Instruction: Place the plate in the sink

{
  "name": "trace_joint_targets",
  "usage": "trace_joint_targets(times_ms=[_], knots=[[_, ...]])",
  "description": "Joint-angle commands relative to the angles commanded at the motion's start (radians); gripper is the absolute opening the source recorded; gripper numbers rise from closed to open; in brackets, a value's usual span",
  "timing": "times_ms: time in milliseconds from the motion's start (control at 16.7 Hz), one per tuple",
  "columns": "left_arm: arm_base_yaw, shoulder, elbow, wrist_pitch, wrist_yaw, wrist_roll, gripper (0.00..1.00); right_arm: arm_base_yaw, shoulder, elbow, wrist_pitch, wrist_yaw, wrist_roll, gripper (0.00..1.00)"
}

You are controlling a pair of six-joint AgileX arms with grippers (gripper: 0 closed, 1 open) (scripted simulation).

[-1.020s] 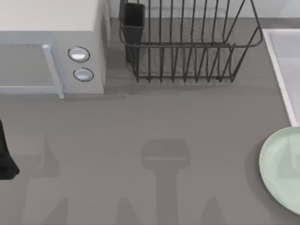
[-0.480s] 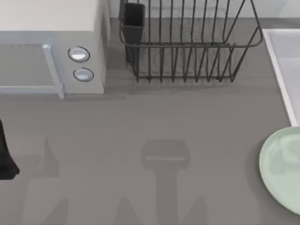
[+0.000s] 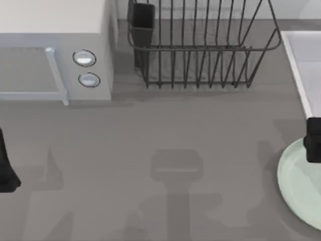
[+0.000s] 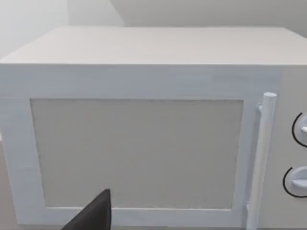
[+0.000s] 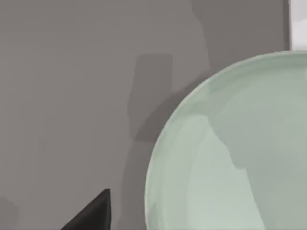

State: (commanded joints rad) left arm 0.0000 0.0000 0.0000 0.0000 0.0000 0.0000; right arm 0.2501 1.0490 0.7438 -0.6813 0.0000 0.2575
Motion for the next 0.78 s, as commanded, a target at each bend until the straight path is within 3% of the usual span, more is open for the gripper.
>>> trace_joint_targets(times_ms=[420, 780], knots=[[0.0, 0.0, 0.0, 0.0, 0.0, 0.0, 1.0, 0.117, 0.53, 0.347, -0.318, 0.0, 0.12, 1.0], [0.0, 0.0, 0.0, 0.0, 0.0, 0.0, 1.0, 0.138, 0.619, 0.411, -0.377, 0.0, 0.142, 1.0]])
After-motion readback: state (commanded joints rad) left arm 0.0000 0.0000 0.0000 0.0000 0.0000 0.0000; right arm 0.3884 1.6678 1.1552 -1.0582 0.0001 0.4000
